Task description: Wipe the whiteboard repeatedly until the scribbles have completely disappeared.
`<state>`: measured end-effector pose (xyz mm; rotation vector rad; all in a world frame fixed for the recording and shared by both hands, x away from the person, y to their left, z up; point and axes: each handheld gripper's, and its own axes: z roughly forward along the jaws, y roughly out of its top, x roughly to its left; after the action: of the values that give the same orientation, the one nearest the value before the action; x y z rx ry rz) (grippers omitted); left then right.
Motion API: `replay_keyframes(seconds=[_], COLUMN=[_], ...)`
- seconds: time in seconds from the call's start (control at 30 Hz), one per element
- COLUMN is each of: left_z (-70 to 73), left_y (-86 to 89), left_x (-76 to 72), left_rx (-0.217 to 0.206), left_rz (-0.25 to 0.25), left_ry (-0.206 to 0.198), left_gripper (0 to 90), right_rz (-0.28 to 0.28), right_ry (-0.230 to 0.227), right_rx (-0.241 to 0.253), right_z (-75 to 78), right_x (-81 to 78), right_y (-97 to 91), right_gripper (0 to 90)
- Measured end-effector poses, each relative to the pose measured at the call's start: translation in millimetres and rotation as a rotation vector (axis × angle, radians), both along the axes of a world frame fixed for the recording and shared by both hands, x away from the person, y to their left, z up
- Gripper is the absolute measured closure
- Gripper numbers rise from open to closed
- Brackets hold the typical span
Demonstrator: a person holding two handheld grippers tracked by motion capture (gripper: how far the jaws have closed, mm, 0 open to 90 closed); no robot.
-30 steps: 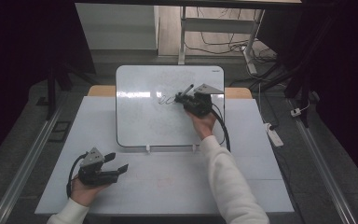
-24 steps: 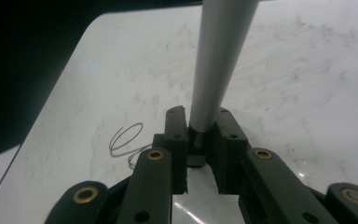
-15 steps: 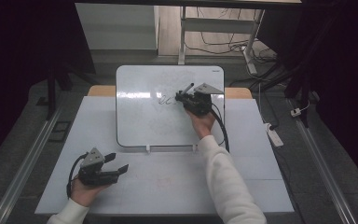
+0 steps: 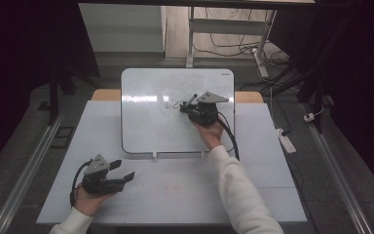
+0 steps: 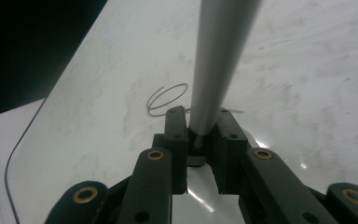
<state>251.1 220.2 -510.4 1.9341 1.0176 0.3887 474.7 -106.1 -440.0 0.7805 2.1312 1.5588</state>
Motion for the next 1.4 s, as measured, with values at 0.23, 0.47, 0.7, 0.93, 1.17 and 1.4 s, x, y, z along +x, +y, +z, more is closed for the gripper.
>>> replay_keyframes(seconds=[0.23,0.47,0.7,0.93,1.17,1.4], left_z=[0.2,0.3,-0.3,-0.8,-0.9,-0.3], left_y=[0.7,1.8,1.8,2.2,1.9,3.1], left_x=[0.3,-0.6,0.2,1.3,1.6,0.6], left_rx=[-0.005,-0.008,-0.005,-0.006,-0.004,-0.009], left_rz=[0.002,0.006,0.002,0.002,0.003,0.004], left_ry=[-0.001,-0.002,0.001,0.003,0.004,-0.002], left_gripper=[28.6,28.6,28.6,28.6,28.7,28.8], right_rz=[-0.021,-0.093,-0.034,0.011,-0.004,-0.079], right_ry=[0.008,0.001,-0.016,-0.015,0.013,0.007], right_rx=[0.065,0.115,0.050,0.005,0.047,0.093], right_z=[1.6,10.5,7.9,1.5,-1.5,1.4], right_x=[7.6,17.2,12.9,3.7,0.9,5.2], right_y=[1.1,-2.9,8.3,18.9,22.0,13.5], right_gripper=[77.3,77.3,77.3,77.3,77.3,77.3])
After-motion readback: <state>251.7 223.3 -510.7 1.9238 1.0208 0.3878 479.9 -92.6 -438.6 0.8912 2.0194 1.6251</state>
